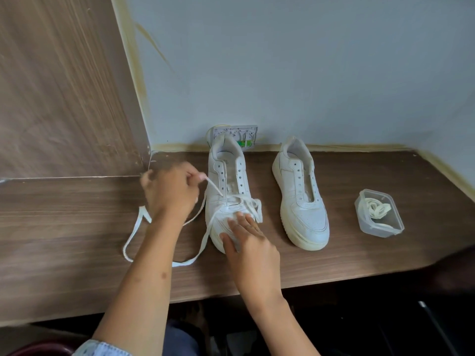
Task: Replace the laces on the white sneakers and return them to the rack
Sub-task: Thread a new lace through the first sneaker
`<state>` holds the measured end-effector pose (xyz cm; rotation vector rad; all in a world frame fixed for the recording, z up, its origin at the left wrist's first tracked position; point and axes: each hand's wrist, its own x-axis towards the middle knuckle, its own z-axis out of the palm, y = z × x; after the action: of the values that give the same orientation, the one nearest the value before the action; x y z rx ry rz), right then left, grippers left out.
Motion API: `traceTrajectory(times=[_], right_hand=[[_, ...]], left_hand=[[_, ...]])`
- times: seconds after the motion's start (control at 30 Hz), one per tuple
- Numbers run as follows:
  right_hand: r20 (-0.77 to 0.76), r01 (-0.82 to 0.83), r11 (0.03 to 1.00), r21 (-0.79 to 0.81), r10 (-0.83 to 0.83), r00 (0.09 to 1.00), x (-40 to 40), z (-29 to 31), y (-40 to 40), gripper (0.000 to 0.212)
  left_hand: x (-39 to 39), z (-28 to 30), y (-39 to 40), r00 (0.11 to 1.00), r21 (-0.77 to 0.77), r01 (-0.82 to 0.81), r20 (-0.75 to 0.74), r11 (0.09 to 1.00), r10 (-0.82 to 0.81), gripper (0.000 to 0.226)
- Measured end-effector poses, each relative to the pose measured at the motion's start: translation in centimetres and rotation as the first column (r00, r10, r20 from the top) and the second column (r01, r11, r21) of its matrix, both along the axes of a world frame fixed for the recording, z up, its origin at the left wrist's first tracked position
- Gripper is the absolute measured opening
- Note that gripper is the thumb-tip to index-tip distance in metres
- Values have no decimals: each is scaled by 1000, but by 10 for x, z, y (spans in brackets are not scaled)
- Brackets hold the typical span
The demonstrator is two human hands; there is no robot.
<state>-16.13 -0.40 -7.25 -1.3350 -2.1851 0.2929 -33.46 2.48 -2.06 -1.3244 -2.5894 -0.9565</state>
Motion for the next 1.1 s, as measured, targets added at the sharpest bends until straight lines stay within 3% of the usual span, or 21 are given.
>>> traceTrajectory(times=[0.1, 0.17, 0.23, 0.37, 0.43, 0.53, 0.6, 0.67, 0.77, 0.83, 0.9, 0.97, 1.03, 1.1], right_hand=[[-8, 9, 1000, 13, -9, 1000, 2, 3, 0, 29], [-1, -10, 999, -40, 10, 1000, 2, 4, 0, 30], [0, -3, 999, -39, 3, 1000, 2, 5, 0, 30], [55, 0, 1000, 9, 0, 998, 0, 3, -1, 31], [88, -16, 999, 48, 12, 996, -1, 0, -2, 36], [125, -26, 995, 92, 15, 992, 0, -2, -3, 42], [128, -17, 996, 89, 6, 992, 1, -1, -2, 42], [107, -23, 998, 63, 16, 994, 3, 0, -2, 40], [80, -48, 999, 1, 48, 996, 4, 2, -1, 35], [77, -65, 997, -43, 68, 995, 4, 3, -2, 36], [69, -74, 994, -85, 80, 994, 5, 8, -3, 37], [51, -84, 991, -104, 89, 995, 5, 12, -3, 38], [63, -85, 986, -144, 95, 994, 5, 13, -2, 39], [68, -67, 992, -110, 75, 995, 4, 12, -2, 37]], left_hand=[[-12, 5, -7, 974, 142, -227, 25, 964, 225, 17], [-17, 7, -12, 963, 168, -268, 40, 949, 265, 13], [-21, 6, -12, 985, 100, -165, 66, 981, 159, 15], [-9, 4, -6, 966, -67, 260, 25, 963, -259, 24], [0, 4, -4, 938, -137, 345, 5, 929, -348, 23], [7, 0, -1, 935, -176, 353, 24, 919, -355, 19], [5, 0, 0, 964, -133, 261, -20, 956, -266, 17], [-4, 1, -2, 996, 15, 72, -61, 997, -71, 14], [-20, 8, -12, 979, 228, -196, -4, 954, 202, 16], [-25, 9, -17, 964, 233, -263, 32, 936, 263, 14], [-28, 8, -17, 979, 136, -193, 90, 972, 182, 24], [-26, 8, -15, 994, 55, 31, 107, 998, -36, 33], [-17, 8, -11, 967, -75, 255, 43, 964, -252, 28], [-3, 8, -7, 926, -199, 377, 58, 904, -373, 25]])
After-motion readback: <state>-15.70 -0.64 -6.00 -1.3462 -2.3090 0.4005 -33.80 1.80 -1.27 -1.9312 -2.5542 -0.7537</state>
